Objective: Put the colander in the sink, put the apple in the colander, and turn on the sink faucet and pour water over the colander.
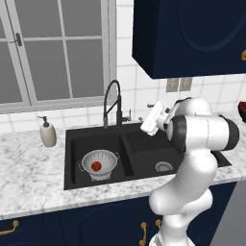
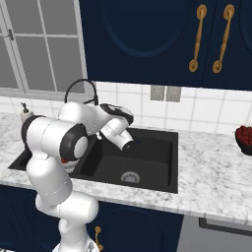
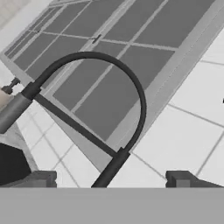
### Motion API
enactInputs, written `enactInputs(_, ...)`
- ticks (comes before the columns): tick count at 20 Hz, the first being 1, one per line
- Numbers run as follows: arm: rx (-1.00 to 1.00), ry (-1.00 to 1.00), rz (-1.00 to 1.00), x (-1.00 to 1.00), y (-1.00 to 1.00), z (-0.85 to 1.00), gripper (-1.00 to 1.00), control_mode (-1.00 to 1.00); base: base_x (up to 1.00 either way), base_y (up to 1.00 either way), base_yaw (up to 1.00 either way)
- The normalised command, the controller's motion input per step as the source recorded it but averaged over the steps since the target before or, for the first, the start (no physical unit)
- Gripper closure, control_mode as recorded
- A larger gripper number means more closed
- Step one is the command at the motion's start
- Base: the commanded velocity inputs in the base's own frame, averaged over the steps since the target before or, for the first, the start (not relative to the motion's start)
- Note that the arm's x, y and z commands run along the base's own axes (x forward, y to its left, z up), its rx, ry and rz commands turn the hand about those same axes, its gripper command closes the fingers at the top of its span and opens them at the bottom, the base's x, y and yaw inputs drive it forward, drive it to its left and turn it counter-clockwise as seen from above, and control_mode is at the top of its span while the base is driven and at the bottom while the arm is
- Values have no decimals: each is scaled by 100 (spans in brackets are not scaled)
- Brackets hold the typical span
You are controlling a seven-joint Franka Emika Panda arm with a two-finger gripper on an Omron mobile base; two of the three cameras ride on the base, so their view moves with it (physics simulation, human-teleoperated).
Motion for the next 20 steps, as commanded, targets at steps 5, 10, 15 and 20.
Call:
enactInputs(5,17,44,2,27,-11,-30,-100,-100,0,0,0)
enactInputs(10,23,15,5,24,0,-47,-100,-100,0,0,0)
enactInputs(15,31,8,0,36,12,-53,-100,-100,0,0,0)
enactInputs(20,10,1,0,32,21,-30,-100,-100,0,0,0)
